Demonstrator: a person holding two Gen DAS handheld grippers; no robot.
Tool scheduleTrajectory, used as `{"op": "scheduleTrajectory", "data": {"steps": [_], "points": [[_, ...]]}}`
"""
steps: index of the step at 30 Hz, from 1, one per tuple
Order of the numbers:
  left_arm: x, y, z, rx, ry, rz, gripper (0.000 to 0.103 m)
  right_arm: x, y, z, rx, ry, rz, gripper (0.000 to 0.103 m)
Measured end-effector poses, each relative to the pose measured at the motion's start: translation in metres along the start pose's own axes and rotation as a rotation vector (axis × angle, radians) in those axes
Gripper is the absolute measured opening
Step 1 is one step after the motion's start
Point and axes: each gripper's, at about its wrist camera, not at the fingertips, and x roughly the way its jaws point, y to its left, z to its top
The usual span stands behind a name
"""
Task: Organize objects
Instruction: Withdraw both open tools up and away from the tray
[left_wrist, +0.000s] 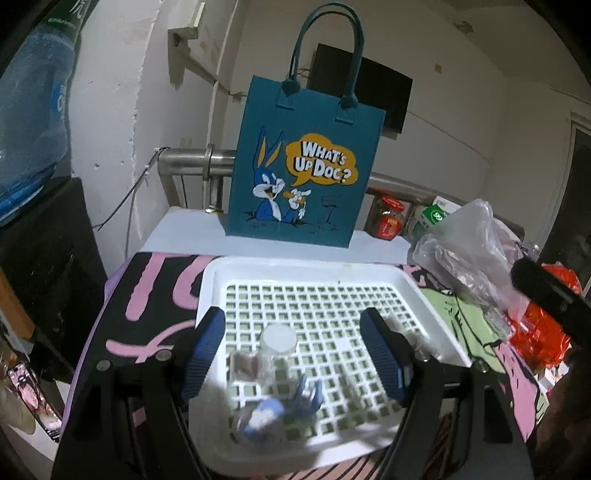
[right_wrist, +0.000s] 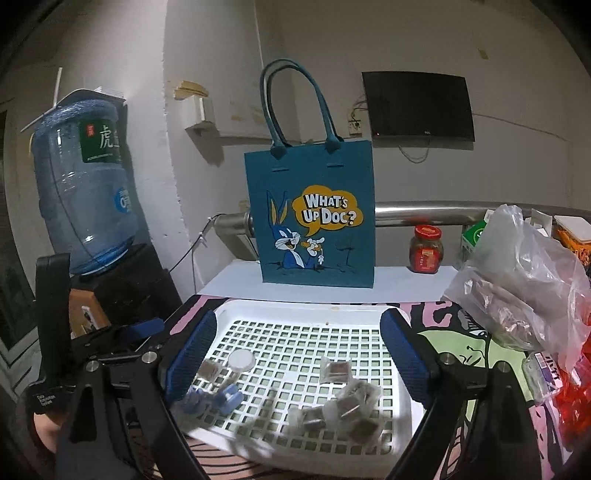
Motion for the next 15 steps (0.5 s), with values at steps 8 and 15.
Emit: {"op": "scheduleTrajectory", "data": {"steps": [8, 15], "points": [[-0.009, 0.015, -0.024, -0.025, 0.020, 0.023, 0.075, -0.008, -0.005, -0.028, 0.013, -0.001, -0.010, 0.091], [-0.009, 0.017, -0.042, -0.001, 0.055, 0.033, 0.075, -0.014, -0.019, -0.044, 0.060, -0.001, -0.018, 0.091]]}}
